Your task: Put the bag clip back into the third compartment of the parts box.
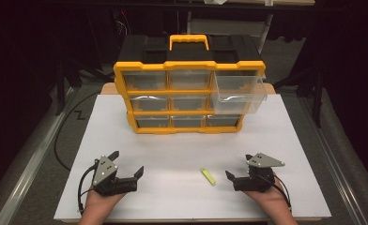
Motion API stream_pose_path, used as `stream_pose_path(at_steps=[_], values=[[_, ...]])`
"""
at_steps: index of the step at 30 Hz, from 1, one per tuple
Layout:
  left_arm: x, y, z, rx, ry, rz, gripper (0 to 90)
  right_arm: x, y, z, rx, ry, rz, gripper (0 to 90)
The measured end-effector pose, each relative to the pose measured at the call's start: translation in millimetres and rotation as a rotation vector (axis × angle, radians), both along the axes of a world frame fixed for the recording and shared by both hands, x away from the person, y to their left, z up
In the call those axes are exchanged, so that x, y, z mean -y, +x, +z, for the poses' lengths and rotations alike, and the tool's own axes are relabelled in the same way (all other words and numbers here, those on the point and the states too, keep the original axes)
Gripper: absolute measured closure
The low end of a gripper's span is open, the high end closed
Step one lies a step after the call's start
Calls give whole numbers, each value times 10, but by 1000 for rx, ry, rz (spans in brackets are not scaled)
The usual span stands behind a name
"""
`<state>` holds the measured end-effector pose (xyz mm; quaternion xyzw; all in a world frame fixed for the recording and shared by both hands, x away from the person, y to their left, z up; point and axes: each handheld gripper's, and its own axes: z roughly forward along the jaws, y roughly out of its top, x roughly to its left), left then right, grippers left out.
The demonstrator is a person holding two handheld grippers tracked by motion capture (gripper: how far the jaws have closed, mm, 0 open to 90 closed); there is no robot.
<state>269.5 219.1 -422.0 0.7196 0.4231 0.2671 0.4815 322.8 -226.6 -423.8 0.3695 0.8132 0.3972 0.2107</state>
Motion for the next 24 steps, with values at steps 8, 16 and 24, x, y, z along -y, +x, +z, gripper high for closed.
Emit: stream_pose_path(at_steps=[8,16,24], values=[[0,4,1,1,-3,-5,7,-222,-61,-20,-46,1,82,130],[3,5,3,5,-13,-8,7,-397,-105,-6,-77,27,111,220],[9,1,10,13,-11,-19,7,-608,-108,10,-74,37,134,466]])
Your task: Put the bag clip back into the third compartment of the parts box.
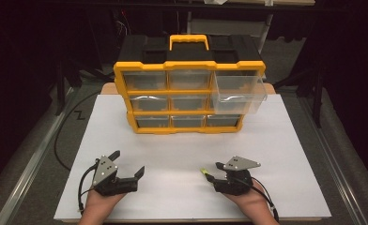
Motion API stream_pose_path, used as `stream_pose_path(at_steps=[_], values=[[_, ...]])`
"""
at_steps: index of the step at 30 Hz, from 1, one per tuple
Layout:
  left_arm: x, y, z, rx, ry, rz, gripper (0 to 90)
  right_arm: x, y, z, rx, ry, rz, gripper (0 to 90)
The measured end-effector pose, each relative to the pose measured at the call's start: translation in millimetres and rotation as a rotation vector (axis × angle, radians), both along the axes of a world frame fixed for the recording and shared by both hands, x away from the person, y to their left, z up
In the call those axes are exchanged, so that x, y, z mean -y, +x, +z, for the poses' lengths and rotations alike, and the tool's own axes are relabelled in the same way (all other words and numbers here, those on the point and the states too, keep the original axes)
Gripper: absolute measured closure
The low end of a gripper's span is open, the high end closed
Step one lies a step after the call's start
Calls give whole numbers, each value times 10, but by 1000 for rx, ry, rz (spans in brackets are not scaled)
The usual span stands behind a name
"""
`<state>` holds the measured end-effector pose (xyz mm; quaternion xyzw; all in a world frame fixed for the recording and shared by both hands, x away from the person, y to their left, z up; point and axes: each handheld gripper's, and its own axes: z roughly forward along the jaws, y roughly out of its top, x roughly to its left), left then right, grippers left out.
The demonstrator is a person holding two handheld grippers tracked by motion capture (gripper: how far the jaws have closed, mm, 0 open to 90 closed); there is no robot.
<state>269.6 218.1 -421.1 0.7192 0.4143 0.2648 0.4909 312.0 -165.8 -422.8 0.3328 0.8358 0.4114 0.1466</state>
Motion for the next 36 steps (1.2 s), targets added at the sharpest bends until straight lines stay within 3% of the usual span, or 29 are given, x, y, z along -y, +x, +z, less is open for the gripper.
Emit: stream_pose_path(at_steps=[5,9,13,26,36], values=[[3,3,-2,-1,0,-2,7,-95,-15,-62,-8,-68,45,624],[8,1,0,0,3,-5,7,-117,-18,-87,-27,-87,46,655],[11,-2,1,2,3,-6,7,-120,12,-117,-52,-89,38,681],[15,-2,-1,-1,0,-6,7,-130,26,-147,-45,-107,51,747],[17,-2,-7,-5,1,-5,7,-105,59,-145,-64,-94,68,792]])
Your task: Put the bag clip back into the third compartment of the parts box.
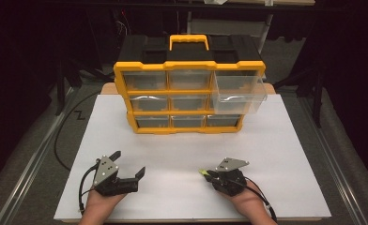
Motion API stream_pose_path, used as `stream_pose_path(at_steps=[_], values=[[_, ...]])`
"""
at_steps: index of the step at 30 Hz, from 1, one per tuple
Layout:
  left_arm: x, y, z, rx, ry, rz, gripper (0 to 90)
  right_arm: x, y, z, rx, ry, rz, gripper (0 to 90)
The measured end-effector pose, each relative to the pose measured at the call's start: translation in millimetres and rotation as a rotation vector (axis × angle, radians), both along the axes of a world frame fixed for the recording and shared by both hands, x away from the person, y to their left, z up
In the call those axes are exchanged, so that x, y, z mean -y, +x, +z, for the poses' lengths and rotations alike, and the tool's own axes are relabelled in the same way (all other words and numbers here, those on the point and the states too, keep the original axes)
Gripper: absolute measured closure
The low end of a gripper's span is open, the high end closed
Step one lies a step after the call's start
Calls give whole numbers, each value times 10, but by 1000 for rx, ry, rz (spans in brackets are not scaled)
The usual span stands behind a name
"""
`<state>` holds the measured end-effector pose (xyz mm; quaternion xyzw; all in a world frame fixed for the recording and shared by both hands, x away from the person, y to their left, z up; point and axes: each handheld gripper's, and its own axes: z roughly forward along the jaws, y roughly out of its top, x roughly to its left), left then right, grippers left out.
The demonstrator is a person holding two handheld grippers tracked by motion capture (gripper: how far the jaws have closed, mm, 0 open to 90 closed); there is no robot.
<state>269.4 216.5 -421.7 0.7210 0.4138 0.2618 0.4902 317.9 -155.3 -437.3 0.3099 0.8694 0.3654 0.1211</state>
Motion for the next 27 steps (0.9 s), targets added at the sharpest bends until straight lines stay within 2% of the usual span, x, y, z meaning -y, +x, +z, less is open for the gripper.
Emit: stream_pose_path(at_steps=[5,16,21,27], values=[[-4,-6,5,4,-6,-2,7,26,26,-5,-7,17,15,792],[-16,-8,7,7,-9,0,7,67,7,35,11,3,30,792],[-16,-11,9,12,-10,0,7,141,18,80,6,29,40,792],[-22,-15,12,15,-11,1,7,240,38,129,4,64,27,792]])
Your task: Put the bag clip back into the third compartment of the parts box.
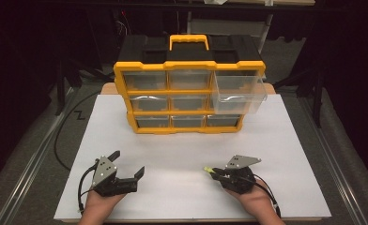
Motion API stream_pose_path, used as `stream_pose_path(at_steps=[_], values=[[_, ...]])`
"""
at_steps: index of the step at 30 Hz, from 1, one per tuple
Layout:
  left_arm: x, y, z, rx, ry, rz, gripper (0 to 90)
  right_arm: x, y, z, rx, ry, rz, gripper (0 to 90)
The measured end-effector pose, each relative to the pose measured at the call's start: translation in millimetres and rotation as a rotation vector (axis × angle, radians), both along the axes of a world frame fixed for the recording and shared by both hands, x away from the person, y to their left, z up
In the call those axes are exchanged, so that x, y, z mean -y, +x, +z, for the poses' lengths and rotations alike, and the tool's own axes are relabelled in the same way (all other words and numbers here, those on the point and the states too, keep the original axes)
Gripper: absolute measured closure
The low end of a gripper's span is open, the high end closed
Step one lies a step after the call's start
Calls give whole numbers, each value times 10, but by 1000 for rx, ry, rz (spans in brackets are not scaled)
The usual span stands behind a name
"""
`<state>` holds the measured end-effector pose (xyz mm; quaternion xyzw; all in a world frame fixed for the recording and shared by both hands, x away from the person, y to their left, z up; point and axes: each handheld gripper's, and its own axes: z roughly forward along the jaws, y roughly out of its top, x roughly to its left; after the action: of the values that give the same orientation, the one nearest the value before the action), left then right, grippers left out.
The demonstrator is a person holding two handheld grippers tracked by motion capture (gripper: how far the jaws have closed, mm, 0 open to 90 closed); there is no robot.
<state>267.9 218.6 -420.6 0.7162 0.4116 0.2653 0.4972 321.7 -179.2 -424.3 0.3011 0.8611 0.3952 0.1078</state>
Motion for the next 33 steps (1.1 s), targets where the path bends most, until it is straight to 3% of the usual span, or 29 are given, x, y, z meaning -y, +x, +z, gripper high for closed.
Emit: stream_pose_path(at_steps=[2,5,8,13,16,18,22,26,33], values=[[-1,1,1,2,0,0,7,40,15,20,-1,11,-9,792],[-7,0,3,6,-5,2,7,61,5,38,24,-41,-16,792],[-12,5,0,10,-4,0,7,84,23,89,7,-89,-7,792],[-15,3,-7,10,-3,-4,7,129,84,236,-37,-142,30,791],[-25,-4,-4,14,-8,-4,7,182,153,367,-101,-163,59,792],[-31,-8,-6,11,-10,0,7,185,160,377,-116,-172,67,792],[-39,-17,5,19,-12,-1,7,202,185,392,-193,-265,107,791],[-30,-14,0,18,-3,-10,7,235,205,426,-224,-298,122,791],[-14,-16,-2,23,6,-14,7,302,237,528,-248,-312,139,791]])
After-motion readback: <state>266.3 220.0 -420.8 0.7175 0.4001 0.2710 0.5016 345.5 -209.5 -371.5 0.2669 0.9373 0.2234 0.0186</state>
